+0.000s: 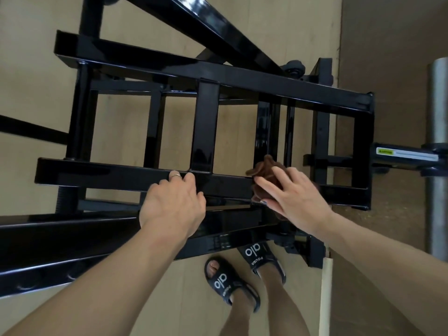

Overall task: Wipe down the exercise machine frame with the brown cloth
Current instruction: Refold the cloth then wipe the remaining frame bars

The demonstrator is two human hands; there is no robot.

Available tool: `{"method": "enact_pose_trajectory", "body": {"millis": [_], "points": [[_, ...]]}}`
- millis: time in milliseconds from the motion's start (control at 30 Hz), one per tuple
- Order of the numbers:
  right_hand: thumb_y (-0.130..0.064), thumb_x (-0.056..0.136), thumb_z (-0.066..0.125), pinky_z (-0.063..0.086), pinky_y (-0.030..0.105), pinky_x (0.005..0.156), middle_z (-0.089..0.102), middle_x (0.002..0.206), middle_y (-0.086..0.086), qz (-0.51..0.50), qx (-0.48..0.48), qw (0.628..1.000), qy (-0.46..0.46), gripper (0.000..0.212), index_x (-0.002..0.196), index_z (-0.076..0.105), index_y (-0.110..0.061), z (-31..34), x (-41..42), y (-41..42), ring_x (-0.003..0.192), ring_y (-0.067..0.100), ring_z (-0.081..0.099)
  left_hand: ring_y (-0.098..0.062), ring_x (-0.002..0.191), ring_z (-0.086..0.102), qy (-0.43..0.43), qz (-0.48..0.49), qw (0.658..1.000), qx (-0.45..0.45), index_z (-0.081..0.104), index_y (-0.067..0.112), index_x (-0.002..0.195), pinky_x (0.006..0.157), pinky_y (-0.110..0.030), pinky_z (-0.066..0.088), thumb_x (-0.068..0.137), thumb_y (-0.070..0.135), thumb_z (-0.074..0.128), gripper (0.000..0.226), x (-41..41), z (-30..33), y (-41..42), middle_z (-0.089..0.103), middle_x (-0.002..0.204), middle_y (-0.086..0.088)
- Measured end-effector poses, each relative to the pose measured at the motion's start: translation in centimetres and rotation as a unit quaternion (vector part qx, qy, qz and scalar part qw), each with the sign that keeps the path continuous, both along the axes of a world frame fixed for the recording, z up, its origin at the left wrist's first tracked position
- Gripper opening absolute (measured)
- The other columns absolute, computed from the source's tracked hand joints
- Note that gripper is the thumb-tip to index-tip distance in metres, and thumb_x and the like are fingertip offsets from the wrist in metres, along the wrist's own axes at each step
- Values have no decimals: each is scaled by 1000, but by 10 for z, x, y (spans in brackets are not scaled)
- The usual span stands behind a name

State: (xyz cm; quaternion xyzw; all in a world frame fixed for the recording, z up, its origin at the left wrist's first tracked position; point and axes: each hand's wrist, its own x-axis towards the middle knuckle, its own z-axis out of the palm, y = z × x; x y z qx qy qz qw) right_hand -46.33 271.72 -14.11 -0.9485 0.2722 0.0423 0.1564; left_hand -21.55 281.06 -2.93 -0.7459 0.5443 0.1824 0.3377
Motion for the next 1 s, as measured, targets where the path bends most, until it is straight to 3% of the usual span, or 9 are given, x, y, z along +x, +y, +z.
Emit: {"method": "enact_pose_trajectory", "body": {"millis": [200,467,600,800,900,1000], "points": [[-46,98,56,48,49,89,46,135,15,67,-37,994,-76,54,147,43,-27,4,74,18,104,37,52,-25,80,59,-8,14,999,-30,44,22,119,65,-39,49,103,48,28,35,1,-10,3,52,109,-11],[-51,100,57,49,49,94,49,139,14,44,-22,996,-79,59,152,41,-31,1,72,19,109,35,53,-22,75,57,1,39,997,-60,44,25,117,66,-42,52,99,58,29,41,9,-26,7,45,98,-3],[-52,100,55,49,50,96,48,140,14,31,-18,994,-100,57,150,42,-31,-6,69,19,112,36,53,-24,80,57,-48,30,997,-43,44,26,124,62,-38,44,87,81,18,71,11,-35,5,48,100,-4],[-54,102,49,47,47,93,49,136,10,30,-19,986,-162,49,146,45,-33,-26,52,13,110,32,51,-30,98,65,-136,71,988,2,49,17,132,69,-39,40,60,105,7,121,-16,-49,-9,60,122,-13],[-54,102,46,45,46,97,46,137,9,37,-23,987,-153,50,148,41,-35,-41,7,-3,112,30,48,-33,99,64,-157,128,979,11,46,12,134,73,-39,47,30,106,-13,152,-38,-51,-14,57,124,-18],[-53,104,43,46,49,101,44,141,11,37,-31,992,-112,51,151,38,-35,-59,-64,-22,117,33,47,-39,107,62,-180,174,968,-3,41,7,138,87,-44,53,27,106,-8,156,-51,-54,-14,51,131,-24]]}}
